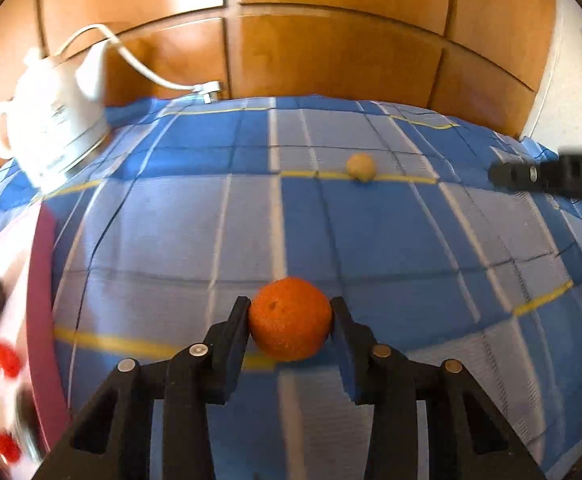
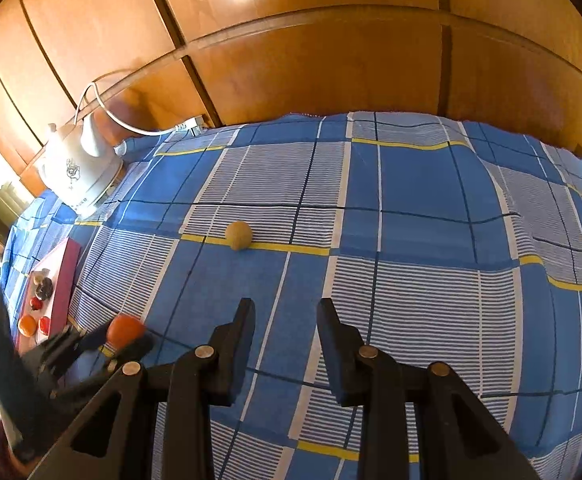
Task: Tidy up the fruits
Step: 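Grasp the orange with the left tool while the right tool approaches the yellow fruit, then grasp the small yellow round fruit with the right tool while the left tool holds the orange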
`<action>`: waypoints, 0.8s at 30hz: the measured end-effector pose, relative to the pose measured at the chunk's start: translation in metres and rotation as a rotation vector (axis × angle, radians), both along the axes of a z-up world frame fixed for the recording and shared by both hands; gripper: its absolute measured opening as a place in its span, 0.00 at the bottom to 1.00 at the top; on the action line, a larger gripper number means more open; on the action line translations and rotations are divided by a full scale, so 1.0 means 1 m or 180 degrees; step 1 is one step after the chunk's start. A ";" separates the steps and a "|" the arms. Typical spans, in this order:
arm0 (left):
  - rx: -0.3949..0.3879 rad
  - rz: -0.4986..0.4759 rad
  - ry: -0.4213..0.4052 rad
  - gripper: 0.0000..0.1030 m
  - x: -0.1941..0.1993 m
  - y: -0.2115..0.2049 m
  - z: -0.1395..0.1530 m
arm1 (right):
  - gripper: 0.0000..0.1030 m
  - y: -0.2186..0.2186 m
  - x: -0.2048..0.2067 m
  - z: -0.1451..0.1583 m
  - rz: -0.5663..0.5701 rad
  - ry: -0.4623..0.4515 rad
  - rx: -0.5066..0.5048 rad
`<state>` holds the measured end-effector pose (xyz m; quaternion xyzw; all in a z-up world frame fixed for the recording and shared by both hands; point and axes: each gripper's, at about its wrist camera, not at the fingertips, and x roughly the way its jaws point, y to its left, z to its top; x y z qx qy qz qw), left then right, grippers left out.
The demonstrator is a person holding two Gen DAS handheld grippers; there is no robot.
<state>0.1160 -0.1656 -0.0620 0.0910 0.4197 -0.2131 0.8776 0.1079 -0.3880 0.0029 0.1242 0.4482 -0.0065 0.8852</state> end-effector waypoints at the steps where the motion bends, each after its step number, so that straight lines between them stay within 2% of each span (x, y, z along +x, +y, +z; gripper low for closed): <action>1: 0.0039 -0.0008 -0.0056 0.39 -0.004 0.002 -0.003 | 0.31 0.000 0.000 0.000 0.0013 -0.0023 -0.0001; 4: 0.0067 -0.0072 -0.0246 0.39 -0.012 0.002 -0.008 | 0.31 0.001 0.000 -0.002 0.0049 -0.0058 0.0006; 8: -0.0086 -0.0068 -0.0169 0.39 -0.010 0.011 -0.008 | 0.31 0.005 0.003 -0.010 0.0123 -0.0016 0.0030; 15: -0.0129 -0.0060 -0.0215 0.39 -0.011 0.011 -0.009 | 0.31 0.020 0.010 -0.019 0.0203 0.0138 0.0093; 24: -0.0180 -0.0062 -0.0226 0.39 -0.012 0.011 -0.010 | 0.31 0.043 0.064 -0.022 0.0157 0.0102 0.0152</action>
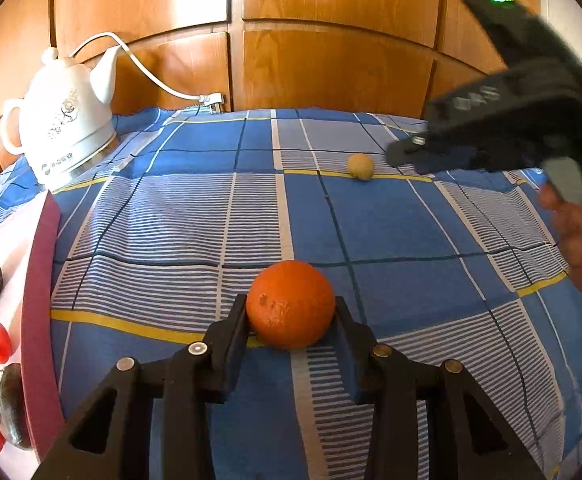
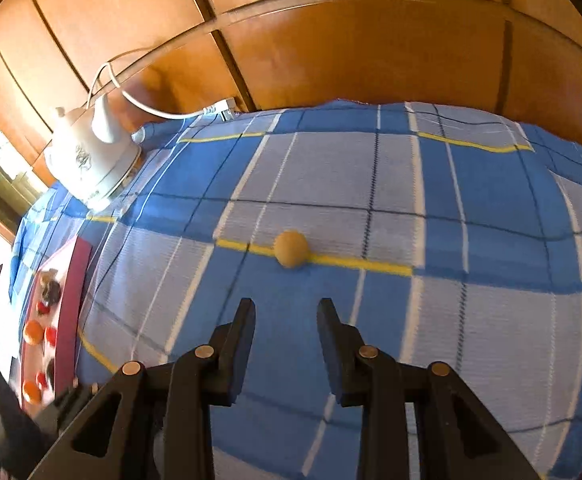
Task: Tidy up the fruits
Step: 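Grasp the small yellow round fruit with the right tool while the left tool holds the orange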
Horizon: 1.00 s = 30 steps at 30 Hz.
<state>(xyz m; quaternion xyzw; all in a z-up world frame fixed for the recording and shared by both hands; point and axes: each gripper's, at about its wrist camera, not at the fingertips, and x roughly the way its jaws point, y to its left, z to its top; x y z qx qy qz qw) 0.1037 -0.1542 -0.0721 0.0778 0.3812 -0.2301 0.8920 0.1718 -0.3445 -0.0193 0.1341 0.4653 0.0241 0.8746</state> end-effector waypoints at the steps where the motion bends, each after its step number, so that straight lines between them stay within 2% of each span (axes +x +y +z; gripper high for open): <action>1: -0.0006 -0.0002 0.0002 0.39 0.000 0.000 0.000 | 0.31 0.001 0.006 -0.001 -0.0024 0.0009 -0.0014; 7: -0.0043 -0.0014 0.0009 0.39 0.001 0.001 -0.001 | 0.33 -0.004 0.037 -0.012 -0.0211 0.0105 0.0077; 13: -0.0066 -0.0031 0.0008 0.39 0.001 0.001 -0.001 | 0.33 0.000 0.058 -0.025 -0.0174 0.0233 0.0029; 17: -0.0074 -0.0036 0.0005 0.39 0.001 0.002 -0.002 | 0.25 0.005 0.058 -0.026 -0.0104 0.0213 -0.0136; 21: -0.0072 -0.0035 0.0001 0.39 0.000 0.001 -0.002 | 0.25 0.006 0.033 -0.018 -0.0053 0.0100 -0.0179; 24: -0.0073 -0.0035 0.0001 0.39 0.001 0.001 -0.002 | 0.25 0.012 -0.004 -0.014 0.0012 -0.0022 -0.0280; 28: -0.0073 -0.0035 0.0001 0.40 0.001 0.001 -0.002 | 0.25 0.018 -0.041 -0.021 0.0009 -0.0094 -0.0293; 30: -0.0072 -0.0035 -0.0001 0.40 0.001 0.002 -0.002 | 0.25 0.020 -0.054 -0.027 -0.0056 -0.0166 -0.0408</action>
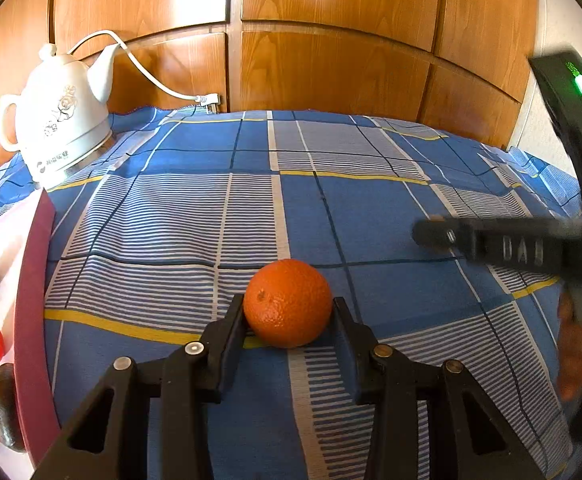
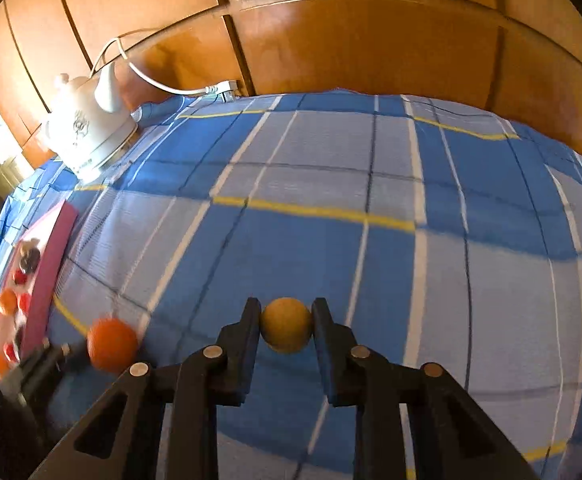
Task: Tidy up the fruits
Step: 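Grasp the small yellow round fruit with the right tool while the left tool holds the orange, then carry the orange into the tray and open the left tool while the right tool holds the yellow fruit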
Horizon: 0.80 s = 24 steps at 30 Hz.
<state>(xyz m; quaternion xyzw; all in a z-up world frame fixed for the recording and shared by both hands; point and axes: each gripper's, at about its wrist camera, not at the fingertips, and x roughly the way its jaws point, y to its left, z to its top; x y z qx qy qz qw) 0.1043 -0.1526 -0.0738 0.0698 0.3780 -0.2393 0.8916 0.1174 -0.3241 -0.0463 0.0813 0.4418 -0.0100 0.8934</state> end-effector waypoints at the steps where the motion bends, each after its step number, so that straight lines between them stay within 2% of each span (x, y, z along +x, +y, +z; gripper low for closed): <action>1: 0.0000 0.0000 0.0001 0.40 0.000 0.000 0.000 | 0.25 0.000 -0.006 -0.004 -0.0040 -0.0035 -0.0036; 4: 0.0011 0.0003 -0.0005 0.41 -0.001 0.000 0.001 | 0.25 -0.003 -0.013 -0.010 -0.0081 -0.0188 0.0037; 24: 0.0074 0.0007 -0.0049 0.41 -0.003 -0.002 0.001 | 0.26 -0.002 -0.015 -0.016 -0.0070 -0.0262 0.0050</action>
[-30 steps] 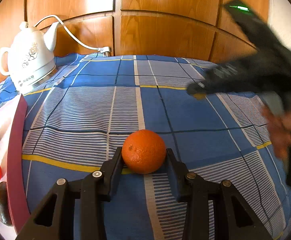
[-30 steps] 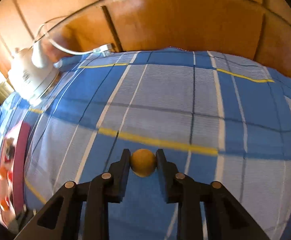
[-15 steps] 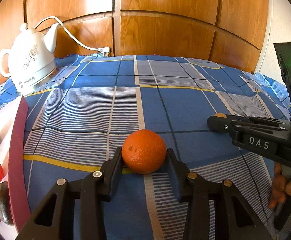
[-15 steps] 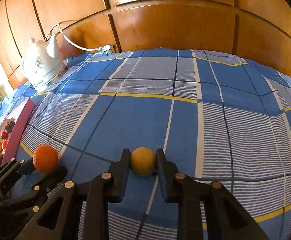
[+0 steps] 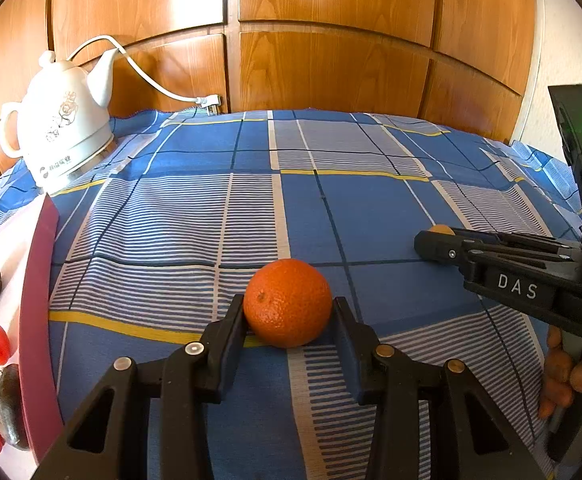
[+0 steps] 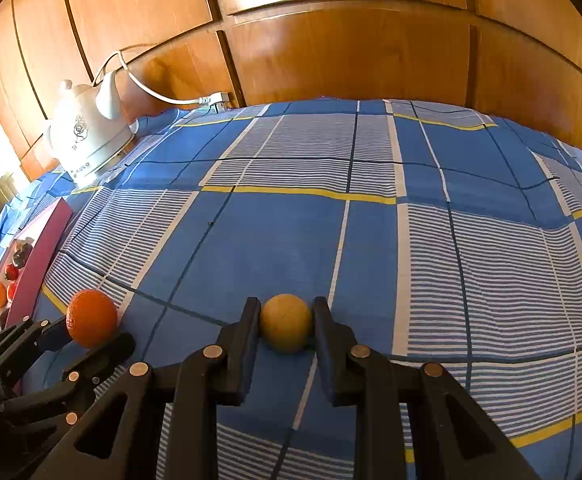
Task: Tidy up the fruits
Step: 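Carry the orange into the tray and open the left tool while the right tool holds the yellow fruit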
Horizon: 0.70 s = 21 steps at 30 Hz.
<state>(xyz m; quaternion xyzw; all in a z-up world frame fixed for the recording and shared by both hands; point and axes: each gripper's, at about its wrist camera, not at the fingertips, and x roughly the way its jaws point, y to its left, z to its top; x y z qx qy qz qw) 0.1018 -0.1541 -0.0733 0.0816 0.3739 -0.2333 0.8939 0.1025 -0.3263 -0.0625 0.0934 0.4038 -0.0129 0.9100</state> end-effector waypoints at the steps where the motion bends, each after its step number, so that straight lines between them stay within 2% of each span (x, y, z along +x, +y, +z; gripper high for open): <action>1: -0.0001 0.0001 0.0002 0.41 0.000 0.000 0.000 | 0.26 0.000 0.000 0.000 0.0001 -0.0001 -0.0002; 7: -0.0007 0.0017 0.0039 0.38 0.000 0.002 0.002 | 0.26 0.001 0.000 0.000 0.0002 -0.0004 -0.0020; 9: 0.0063 0.0006 0.0033 0.37 -0.001 -0.001 0.004 | 0.26 0.001 0.001 0.000 0.0002 -0.0003 -0.0033; 12: 0.0043 0.0037 0.0126 0.37 -0.002 0.002 0.009 | 0.26 0.002 0.001 0.000 0.0004 -0.0001 -0.0059; 15: -0.0068 0.0087 0.0182 0.37 -0.007 0.010 0.021 | 0.26 0.001 0.001 0.000 0.0007 -0.0003 -0.0048; 21: -0.0211 0.0134 0.0027 0.37 -0.021 0.026 0.064 | 0.25 0.001 0.001 0.000 0.0009 -0.0006 -0.0052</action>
